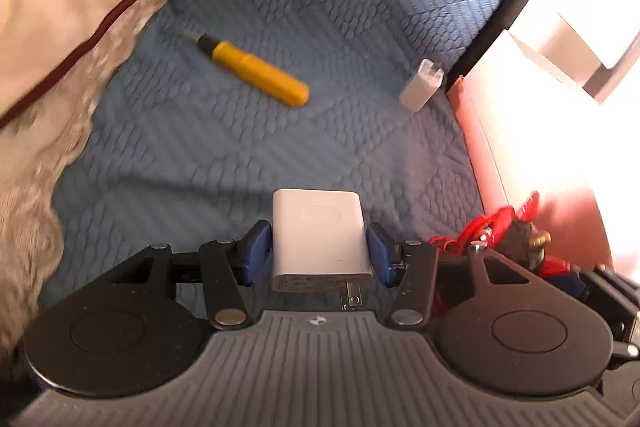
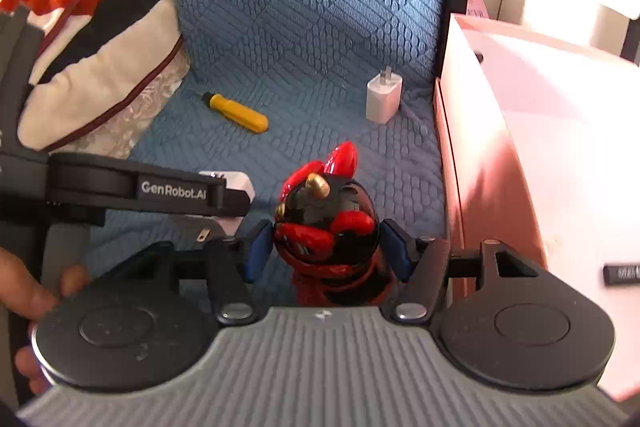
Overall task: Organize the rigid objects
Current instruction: 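Lift the charger block with the left tool while the right tool lifts the red figurine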
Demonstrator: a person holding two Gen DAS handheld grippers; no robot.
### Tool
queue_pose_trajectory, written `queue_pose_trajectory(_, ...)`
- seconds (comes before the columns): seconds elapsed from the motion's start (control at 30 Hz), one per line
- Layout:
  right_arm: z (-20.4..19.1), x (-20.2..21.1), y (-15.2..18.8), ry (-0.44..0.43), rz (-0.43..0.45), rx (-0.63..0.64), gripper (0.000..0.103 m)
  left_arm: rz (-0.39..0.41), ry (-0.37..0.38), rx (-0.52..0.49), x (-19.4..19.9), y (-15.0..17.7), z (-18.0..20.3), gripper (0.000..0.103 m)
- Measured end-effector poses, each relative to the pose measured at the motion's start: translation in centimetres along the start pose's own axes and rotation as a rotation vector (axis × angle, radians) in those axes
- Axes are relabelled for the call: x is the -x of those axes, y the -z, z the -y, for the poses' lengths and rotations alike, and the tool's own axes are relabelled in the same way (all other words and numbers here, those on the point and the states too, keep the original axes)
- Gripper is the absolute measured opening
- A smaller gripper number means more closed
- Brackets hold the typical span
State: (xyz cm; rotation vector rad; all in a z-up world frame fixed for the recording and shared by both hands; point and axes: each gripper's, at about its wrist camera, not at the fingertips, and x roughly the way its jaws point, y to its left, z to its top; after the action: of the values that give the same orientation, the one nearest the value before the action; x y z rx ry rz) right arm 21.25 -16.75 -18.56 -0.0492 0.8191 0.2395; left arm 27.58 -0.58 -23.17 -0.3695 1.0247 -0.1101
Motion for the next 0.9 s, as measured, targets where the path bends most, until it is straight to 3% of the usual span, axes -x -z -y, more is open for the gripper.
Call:
queue_pose_trajectory(0.27, -0.5, 0.0, 1.4, 0.008, -0.036, -0.020, 0.062, -0.049, -0.025, 0.030, -0.2, 2.0, -0.1, 0.059)
queue_pose_trajectory(0.53, -0.2, -0.6, 1.7, -0.006, -0.055, -0.043, 0.063, -0.057, -0.014, 0.064, -0.3, 1.9, -0.5, 0.060)
queue_pose_trajectory(0.7, -0.1, -1.8, 1.7, -0.015, -0.092, -0.066, 0.062, -0.051, -0.044, 0.045, -0.6, 1.9, 0.0, 0.064)
queue_pose_trajectory(0.9, -0.2, -2.2, 1.5, 0.004, -0.074, -0.044, 0.061, -0.039, -0.067, 0.042, -0.9, 1.7, 0.2, 0.066)
